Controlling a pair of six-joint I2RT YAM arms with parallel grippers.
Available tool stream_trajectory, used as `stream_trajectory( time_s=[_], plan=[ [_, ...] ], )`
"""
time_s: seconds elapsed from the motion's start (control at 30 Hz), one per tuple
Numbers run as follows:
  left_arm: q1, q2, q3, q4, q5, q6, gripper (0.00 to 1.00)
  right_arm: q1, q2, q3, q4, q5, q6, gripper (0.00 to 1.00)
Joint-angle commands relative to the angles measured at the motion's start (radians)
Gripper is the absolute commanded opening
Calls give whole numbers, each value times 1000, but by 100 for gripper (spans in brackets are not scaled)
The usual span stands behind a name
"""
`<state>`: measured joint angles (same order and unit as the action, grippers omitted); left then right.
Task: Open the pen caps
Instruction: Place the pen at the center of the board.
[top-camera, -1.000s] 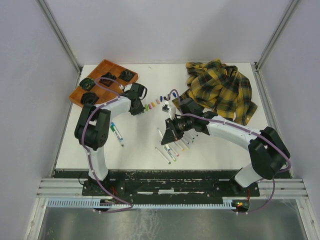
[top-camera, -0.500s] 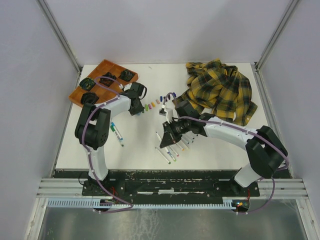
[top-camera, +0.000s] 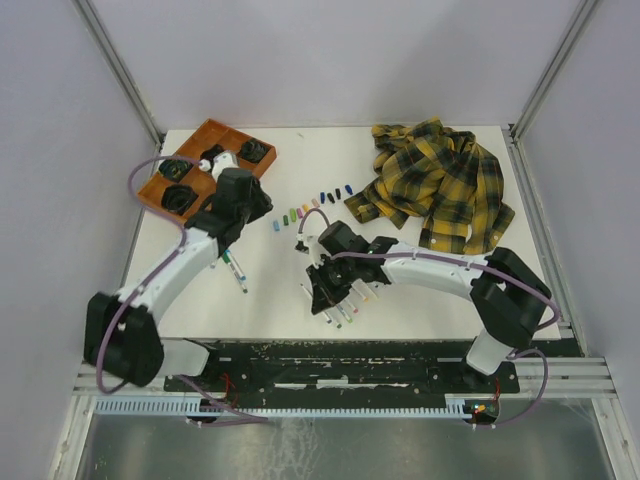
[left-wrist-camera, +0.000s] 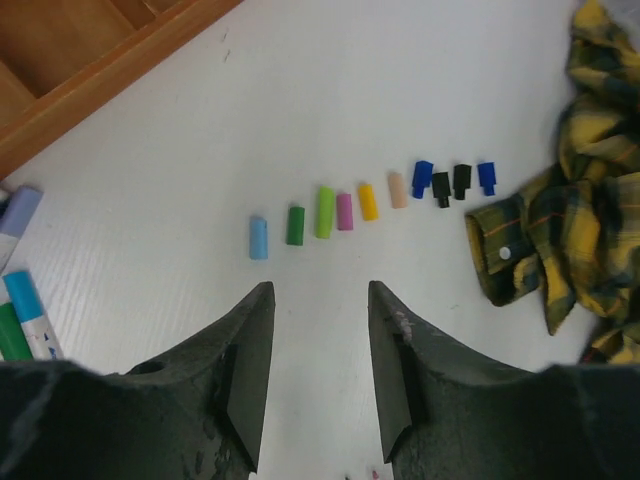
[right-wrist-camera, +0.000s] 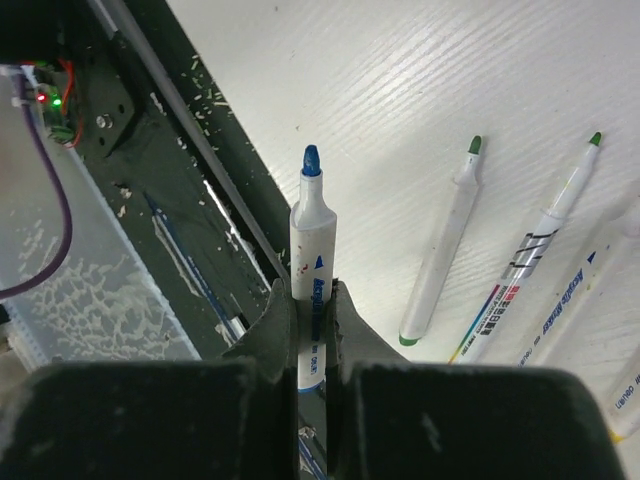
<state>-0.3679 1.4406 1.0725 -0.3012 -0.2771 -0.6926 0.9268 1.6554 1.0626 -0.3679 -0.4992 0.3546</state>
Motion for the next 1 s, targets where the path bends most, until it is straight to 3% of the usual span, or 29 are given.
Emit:
stream_trajectory(
  time_s=[0.0, 0.17, 0.4, 0.7, 0.97],
  plan=[
    [1, -238, -243, 180, 4, 62, 52, 57, 36, 93, -79, 194, 52, 0],
    [1, -526, -478, 244, -15, 45, 63, 133, 85, 134, -133, 303, 90, 0],
    [2, -807, -615, 148, -55, 0, 67, 211, 144, 183, -201, 494, 115, 1],
    [1, -947, -696, 105, -34, -57, 68, 232, 176, 221, -233, 579, 113, 2],
    [1, -1007, -683, 55, -5, -51, 68, 231, 199, 250, -269, 548, 101, 3]
  ],
)
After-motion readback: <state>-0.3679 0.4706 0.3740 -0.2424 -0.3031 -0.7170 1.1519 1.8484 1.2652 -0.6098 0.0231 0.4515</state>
